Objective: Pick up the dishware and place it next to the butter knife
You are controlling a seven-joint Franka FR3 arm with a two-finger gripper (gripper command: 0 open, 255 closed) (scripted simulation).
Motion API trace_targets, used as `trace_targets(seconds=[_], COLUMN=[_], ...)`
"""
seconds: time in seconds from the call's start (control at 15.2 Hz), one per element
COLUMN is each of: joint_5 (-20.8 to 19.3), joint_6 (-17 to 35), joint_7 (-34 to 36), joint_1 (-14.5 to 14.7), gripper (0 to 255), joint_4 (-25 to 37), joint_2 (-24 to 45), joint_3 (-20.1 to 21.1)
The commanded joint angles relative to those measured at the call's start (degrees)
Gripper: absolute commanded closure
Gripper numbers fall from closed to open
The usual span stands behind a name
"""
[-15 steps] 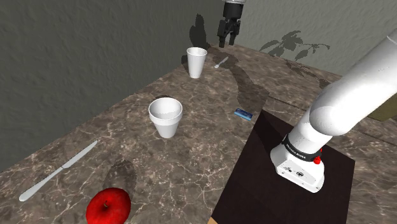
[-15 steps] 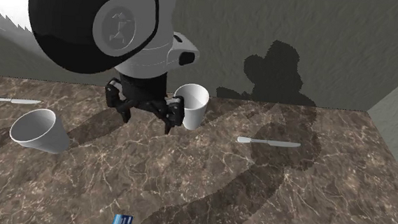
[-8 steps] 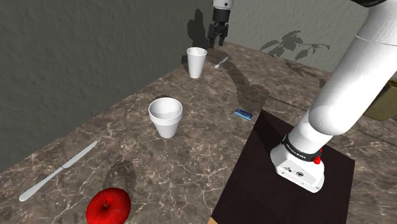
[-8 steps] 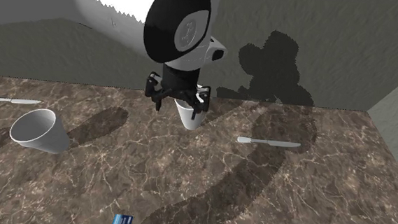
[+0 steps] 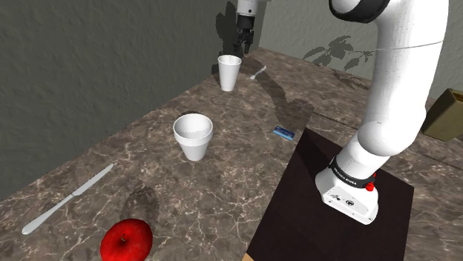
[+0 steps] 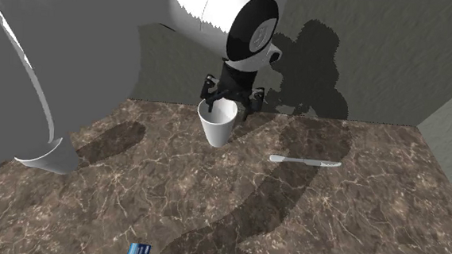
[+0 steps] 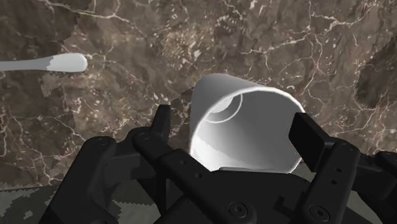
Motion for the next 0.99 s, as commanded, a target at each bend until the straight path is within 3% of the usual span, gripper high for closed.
trace_targets(seconds=[0.0,0.13,0.2,0.66,0.92], joint_5=[0.81,1.53,1.54,1.71,1.71], joint_6=[-1.38,-3.77,-3.93,2.13,2.13], joint_7=[-0.89,-1.44,-1.45,-1.89,-1.89], joint_1=[-1.04,-2.28,-2.38,-1.61,-1.61], gripper=[0,0,0,0,0], joint_4=[6.57,15.05,15.57,9.01,9.01], joint_2=[5.26,11.40,11.76,11.28,11.28], joint_3=[0.21,0.57,0.62,0.75,0.75])
